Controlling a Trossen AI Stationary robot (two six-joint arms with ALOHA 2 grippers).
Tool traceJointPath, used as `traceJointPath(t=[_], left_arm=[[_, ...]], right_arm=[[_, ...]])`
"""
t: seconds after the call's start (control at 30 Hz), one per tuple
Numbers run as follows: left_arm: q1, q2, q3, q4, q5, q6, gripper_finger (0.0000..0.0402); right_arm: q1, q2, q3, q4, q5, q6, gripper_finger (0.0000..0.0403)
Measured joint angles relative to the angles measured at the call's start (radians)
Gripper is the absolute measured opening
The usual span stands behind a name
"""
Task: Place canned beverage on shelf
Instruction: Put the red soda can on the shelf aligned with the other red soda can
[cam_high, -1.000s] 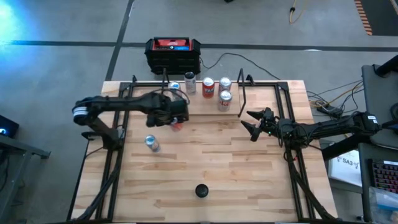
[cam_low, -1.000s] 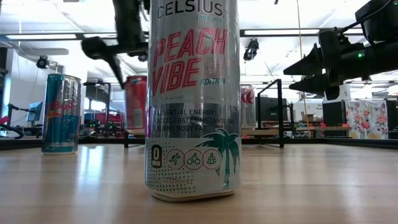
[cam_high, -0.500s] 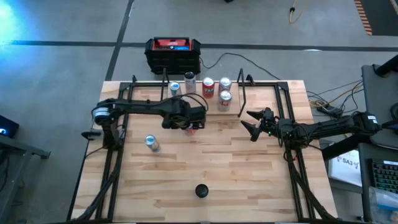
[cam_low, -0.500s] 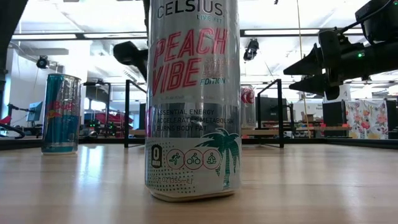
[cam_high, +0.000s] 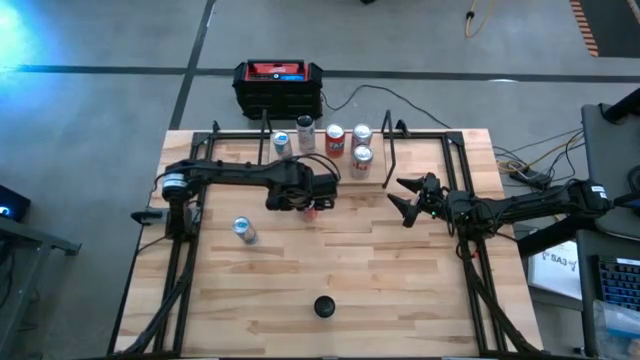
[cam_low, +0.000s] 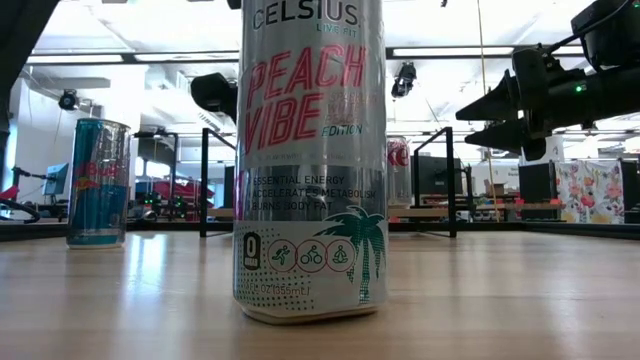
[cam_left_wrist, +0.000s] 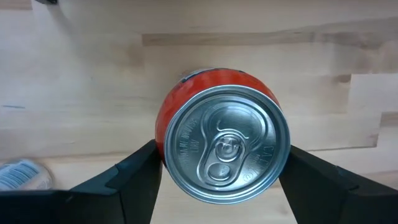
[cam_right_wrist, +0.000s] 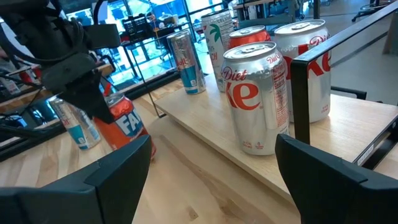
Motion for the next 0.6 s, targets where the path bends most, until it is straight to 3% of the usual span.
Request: traceJointPath(t=[0.6], left_arm=[[-0.033,0.026,-0.004,-0.016,-0.002,-0.011,0.0278]], right_arm=[[0.0,0.0,0.0,0.0,0.0,0.0,0.0327]])
